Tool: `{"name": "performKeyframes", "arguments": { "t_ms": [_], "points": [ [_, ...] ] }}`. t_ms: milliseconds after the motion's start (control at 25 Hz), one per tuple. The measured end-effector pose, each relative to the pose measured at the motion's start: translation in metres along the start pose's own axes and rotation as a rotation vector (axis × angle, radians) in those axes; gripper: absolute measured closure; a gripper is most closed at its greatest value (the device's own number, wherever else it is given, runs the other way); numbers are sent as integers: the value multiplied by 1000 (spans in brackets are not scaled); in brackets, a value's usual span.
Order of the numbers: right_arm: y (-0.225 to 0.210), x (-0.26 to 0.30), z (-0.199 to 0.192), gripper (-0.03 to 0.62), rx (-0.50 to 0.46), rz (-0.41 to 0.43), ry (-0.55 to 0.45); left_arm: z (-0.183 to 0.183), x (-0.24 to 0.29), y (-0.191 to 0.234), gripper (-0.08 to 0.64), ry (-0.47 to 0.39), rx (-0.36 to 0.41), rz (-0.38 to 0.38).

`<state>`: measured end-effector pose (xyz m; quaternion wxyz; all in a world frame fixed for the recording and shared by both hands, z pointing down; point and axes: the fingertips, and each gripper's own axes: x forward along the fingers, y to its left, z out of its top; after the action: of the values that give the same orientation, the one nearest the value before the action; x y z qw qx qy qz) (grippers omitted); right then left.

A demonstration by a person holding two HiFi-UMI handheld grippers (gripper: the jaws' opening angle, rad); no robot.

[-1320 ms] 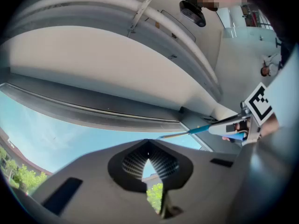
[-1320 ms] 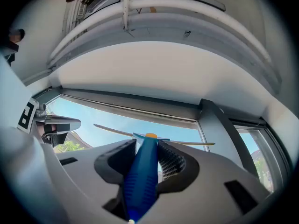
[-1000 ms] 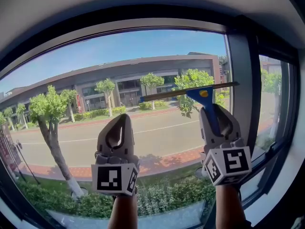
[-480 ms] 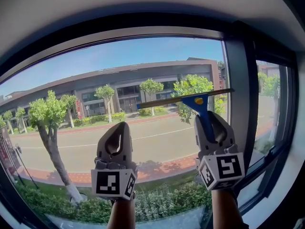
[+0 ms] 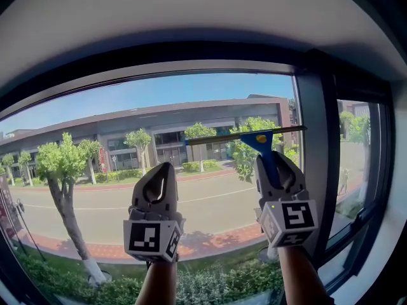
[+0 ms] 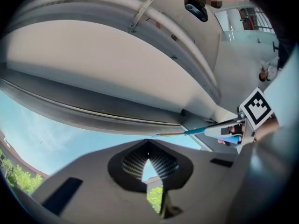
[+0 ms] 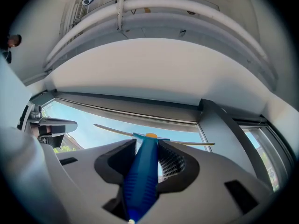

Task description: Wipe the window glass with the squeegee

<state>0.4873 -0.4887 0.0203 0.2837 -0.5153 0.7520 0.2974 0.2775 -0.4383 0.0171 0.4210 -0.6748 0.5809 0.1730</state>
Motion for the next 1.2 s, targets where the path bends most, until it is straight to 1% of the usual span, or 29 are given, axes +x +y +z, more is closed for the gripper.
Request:
{"name": "performKeyframes", "arguments": {
  "t_ms": [200,360,720,1000,1200],
  "points": [
    [-17,30,13,451,-12,-9,-19,10,19,3,558,-25,-6,6],
    [-29,52,21,451,-25,-20,-35,15,29,10,558,-50,12,23],
    [-34,91,33,451,-26,-20,-55,33,49,26,558,-96,45,35],
    [-44,122,45,451,-34,-13,-73,37,54,34,558,-105,21,39],
    [-54,139,52,451,-38,-26,-65,34,53,35,558,-93,29,40]
  ]
}}
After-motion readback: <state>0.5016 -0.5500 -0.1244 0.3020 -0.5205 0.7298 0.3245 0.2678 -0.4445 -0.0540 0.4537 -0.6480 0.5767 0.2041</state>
